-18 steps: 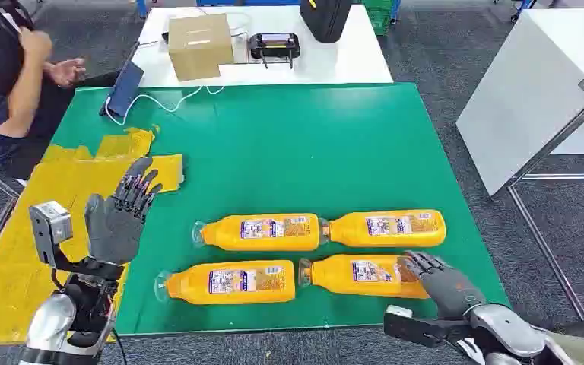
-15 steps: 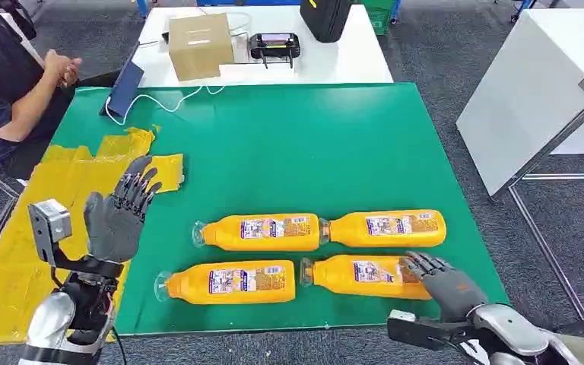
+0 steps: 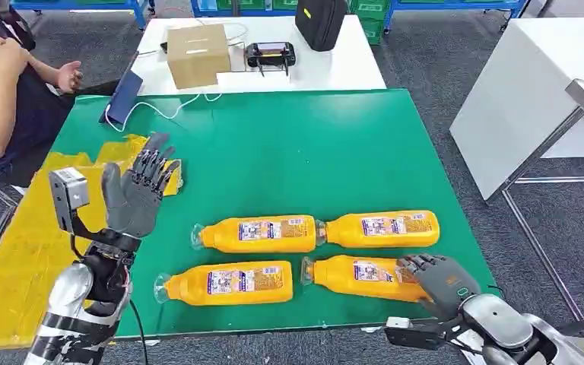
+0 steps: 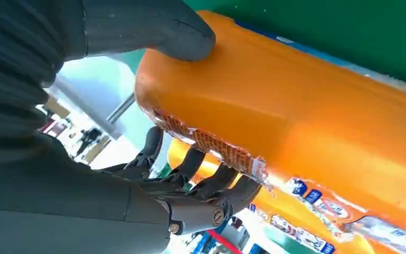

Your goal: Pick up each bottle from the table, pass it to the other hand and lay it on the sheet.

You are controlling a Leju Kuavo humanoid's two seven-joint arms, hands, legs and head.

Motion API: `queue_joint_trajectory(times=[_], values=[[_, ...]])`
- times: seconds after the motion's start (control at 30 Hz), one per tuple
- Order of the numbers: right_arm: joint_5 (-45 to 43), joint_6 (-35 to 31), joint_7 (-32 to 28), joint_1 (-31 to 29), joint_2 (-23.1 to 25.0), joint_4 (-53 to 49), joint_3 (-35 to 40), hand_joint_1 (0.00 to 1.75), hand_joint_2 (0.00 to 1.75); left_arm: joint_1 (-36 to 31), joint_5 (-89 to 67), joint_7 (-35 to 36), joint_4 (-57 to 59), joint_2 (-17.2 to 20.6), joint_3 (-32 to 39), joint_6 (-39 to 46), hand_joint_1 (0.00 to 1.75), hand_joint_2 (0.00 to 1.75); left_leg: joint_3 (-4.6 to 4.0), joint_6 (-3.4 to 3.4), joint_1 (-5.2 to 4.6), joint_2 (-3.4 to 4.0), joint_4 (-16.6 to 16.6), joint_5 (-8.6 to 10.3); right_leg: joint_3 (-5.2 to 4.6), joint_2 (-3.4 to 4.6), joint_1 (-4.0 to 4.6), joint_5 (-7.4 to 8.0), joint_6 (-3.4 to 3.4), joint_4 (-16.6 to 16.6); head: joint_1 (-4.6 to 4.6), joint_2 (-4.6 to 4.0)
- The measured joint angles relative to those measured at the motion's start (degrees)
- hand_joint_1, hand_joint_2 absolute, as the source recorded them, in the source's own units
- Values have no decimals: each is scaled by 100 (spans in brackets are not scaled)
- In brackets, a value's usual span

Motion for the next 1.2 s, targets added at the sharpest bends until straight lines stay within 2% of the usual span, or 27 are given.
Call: queue_joint_trajectory(times=[0.1, 0.27, 0.3, 0.63, 0.67, 0.7, 1.2], values=[[-24, -42, -24, -145, -33, 160, 278, 0, 175, -132, 48, 35, 72, -15, -109, 53, 0, 0, 42, 10, 12, 29, -1, -11, 42, 33, 8, -1, -1, -18, 2, 0], [-210, -27, -173, -266, -243, 313, 552, 0, 175, -303, 120, 37, 203, -44, -258, 96, 0, 0, 72, 32, 9, 25, 3, 4, 81, 34, 6, 10, 12, -24, 4, 0], [-208, -24, -212, -289, -273, 315, 608, 0, 175, -339, 131, 44, 223, -57, -284, 98, 0, 0, 74, 33, 9, 23, 4, 3, 85, 34, 6, 27, 30, -24, 0, 0], [-418, 26, -319, -449, -505, 311, 877, 0, 175, -521, 223, 57, 439, -96, -501, 107, 0, 0, 77, 27, 13, 8, 4, -18, 102, 29, 7, 4, 34, -34, 0, 0], [-413, 46, -302, -464, -503, 311, 886, 136, 175, -546, 223, 98, 442, -111, -516, 112, 0, 0, 76, 28, 12, 7, 4, -19, 103, 29, 7, 4, 35, -36, 0, 0], [-411, 74, -288, -480, -501, 306, 903, 175, 175, -571, 225, 125, 444, -125, -523, 123, 0, 0, 76, 30, 12, 3, 3, -21, 104, 29, 7, 5, 35, -37, 0, 0], [-1124, 89, -282, -464, -715, 289, 960, 175, 175, -636, 289, 2, 678, -133, -586, 107, 0, 0, 82, 36, 14, -8, 3, -24, 129, 16, 7, 4, 40, -67, -2, 0]])
